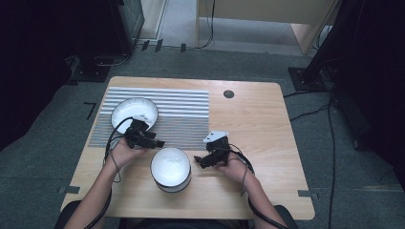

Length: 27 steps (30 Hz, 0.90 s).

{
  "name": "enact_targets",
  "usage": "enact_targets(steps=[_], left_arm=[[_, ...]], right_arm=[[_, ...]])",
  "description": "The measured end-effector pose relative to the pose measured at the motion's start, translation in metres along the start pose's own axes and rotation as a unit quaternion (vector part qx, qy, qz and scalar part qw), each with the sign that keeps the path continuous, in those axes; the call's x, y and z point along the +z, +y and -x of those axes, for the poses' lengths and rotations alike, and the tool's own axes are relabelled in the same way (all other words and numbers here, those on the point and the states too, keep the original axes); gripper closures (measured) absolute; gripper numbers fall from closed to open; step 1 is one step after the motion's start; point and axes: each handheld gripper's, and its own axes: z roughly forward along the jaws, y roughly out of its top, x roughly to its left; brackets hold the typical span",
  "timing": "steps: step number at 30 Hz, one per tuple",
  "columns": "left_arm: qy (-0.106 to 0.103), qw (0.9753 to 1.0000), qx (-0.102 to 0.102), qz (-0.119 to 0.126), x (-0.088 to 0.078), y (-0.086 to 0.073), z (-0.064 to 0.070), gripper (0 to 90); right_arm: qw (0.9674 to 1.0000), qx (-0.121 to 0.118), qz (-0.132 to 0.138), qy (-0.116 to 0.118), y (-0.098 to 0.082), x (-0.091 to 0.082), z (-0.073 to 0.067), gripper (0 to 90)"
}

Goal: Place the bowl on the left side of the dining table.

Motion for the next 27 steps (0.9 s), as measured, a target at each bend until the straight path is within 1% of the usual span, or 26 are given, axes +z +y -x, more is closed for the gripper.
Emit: enact_targets(steps=[1,2,4,5,6,7,8,10,12,15,19,21,23,25,27], left_arm=[[-0.012,0.9999,0.006,0.002,-0.002,0.001,0.001,29.2],[-0.015,0.9998,0.009,0.006,-0.002,0.001,0.002,26.5],[-0.029,0.9994,0.018,0.008,-0.004,0.002,0.006,26.4],[-0.029,0.9994,0.02,0.005,-0.004,0.002,0.007,26.6],[-0.029,0.9994,0.02,0.005,-0.004,0.002,0.007,28.0],[-0.029,0.9994,0.022,0.002,-0.004,0.002,0.009,31.8],[-0.03,0.9994,0.019,-0.001,-0.005,0.002,0.009,34.8],[-0.031,0.9995,0.009,-0.006,-0.005,0.003,0.009,35.5],[-0.03,0.9995,-0.001,-0.013,-0.005,0.003,0.008,36.4],[-0.029,0.9995,0.001,-0.014,-0.007,0.002,0.007,37.8],[-0.024,0.9997,0.006,-0.001,-0.013,0.002,0.008,37.6],[-0.021,0.9997,0.009,0.0,-0.016,0.003,0.007,37.5],[-0.015,0.9998,0.01,0.003,-0.017,0.003,0.008,36.9],[-0.002,0.9999,0.01,0.004,-0.017,0.002,0.008,35.9],[-0.005,0.9999,0.011,0.005,-0.018,0.003,0.008,36.5]], right_arm=[[1.0,-0.001,0.0,0.0,0.0,0.0,0.0,0.0],[1.0,-0.001,0.0,0.0,0.0,0.0,0.0,0.0],[1.0,-0.001,0.0,0.0,0.0,0.0,0.0,0.0],[1.0,0.0,0.0,-0.001,0.0,0.0,0.0,0.0],[1.0,0.0,0.0,-0.001,0.0,0.0,0.0,0.0],[1.0,0.001,0.0,-0.003,0.0,0.0,0.0,0.0],[1.0,0.001,-0.001,-0.003,0.0,0.0,0.0,0.0],[1.0,0.002,-0.001,-0.003,0.001,0.0,0.0,0.0],[1.0,0.002,-0.001,-0.003,0.001,0.0,0.0,0.0],[1.0,0.001,0.0,-0.003,0.0,0.0,0.0,0.0],[1.0,0.002,0.0,-0.003,0.0,0.0,0.0,0.0],[1.0,0.002,0.0,-0.003,0.001,0.0,0.0,0.0],[1.0,0.002,0.0,-0.003,0.0,0.0,0.0,0.0],[1.0,0.002,0.0,-0.003,0.0,0.0,0.0,0.0],[1.0,0.002,0.0,-0.003,0.0,0.0,0.0,0.0]])
